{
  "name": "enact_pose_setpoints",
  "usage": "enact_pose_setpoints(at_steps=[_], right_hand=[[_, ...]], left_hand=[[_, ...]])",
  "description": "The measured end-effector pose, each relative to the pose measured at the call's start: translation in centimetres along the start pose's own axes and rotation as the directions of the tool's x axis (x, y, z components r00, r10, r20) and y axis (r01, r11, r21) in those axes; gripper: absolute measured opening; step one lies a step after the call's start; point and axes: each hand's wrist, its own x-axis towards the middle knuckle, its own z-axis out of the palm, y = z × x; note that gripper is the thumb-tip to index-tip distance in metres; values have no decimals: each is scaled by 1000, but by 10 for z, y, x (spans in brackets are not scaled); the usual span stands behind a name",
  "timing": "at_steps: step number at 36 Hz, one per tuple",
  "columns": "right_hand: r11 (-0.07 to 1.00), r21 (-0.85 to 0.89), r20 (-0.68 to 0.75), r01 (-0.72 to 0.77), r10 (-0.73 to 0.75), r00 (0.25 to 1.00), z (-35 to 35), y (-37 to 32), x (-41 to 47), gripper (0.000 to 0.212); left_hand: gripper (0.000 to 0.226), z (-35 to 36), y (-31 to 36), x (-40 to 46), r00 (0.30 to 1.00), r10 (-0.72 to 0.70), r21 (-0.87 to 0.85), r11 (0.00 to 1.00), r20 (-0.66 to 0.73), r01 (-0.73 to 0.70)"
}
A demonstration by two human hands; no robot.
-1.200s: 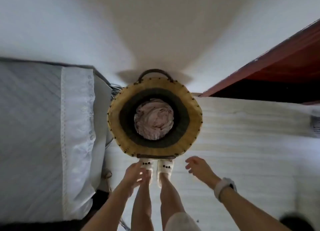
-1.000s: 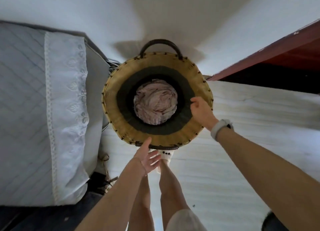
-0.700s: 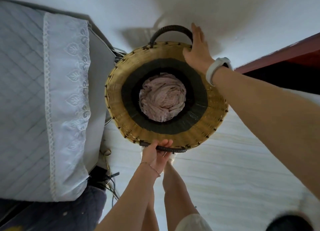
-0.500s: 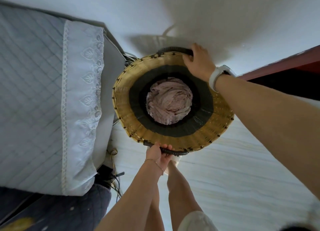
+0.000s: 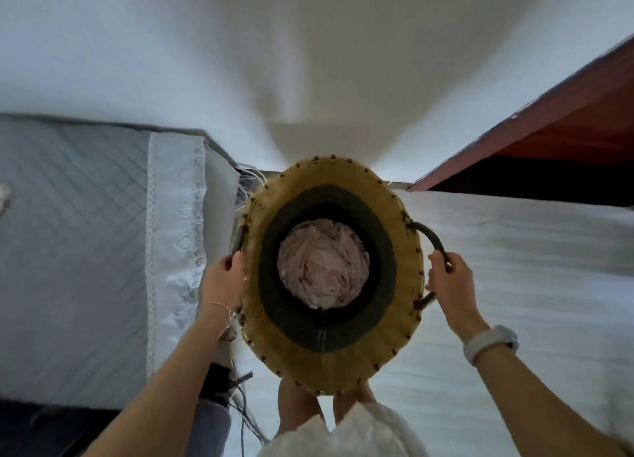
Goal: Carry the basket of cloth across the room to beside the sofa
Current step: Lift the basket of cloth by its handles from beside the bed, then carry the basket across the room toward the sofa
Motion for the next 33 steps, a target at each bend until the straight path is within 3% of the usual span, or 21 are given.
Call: enact_pose_setpoints(at_steps=[7, 12, 16, 25, 29, 33], right_hand=[[966, 222, -157, -136, 173, 972, -49, 13, -68, 25], [951, 258, -270, -170, 240, 932, -74, 32, -112, 32], [907, 340, -355, -249, 369, 859, -77, 51, -154, 37], [668, 689, -428, -280, 688, 586, -62, 118, -294, 43], [595, 777, -469, -203, 764, 443, -50, 164, -363, 45], [496, 858, -453, -132, 852, 262, -31, 211, -429, 46]], left_hand=[[37, 3, 58, -54, 915, 387, 202, 893, 114, -403], [33, 13, 70, -83, 851, 499, 231, 819, 164, -525], [39, 22, 65, -102, 814, 505, 240, 785, 288, -572], [35, 57, 52, -167, 572, 589, 232, 553, 570, -800], [36, 79, 37, -217, 368, 591, 129, 406, 718, -905], [37, 101, 3, -282, 167, 485, 36, 267, 859, -963]])
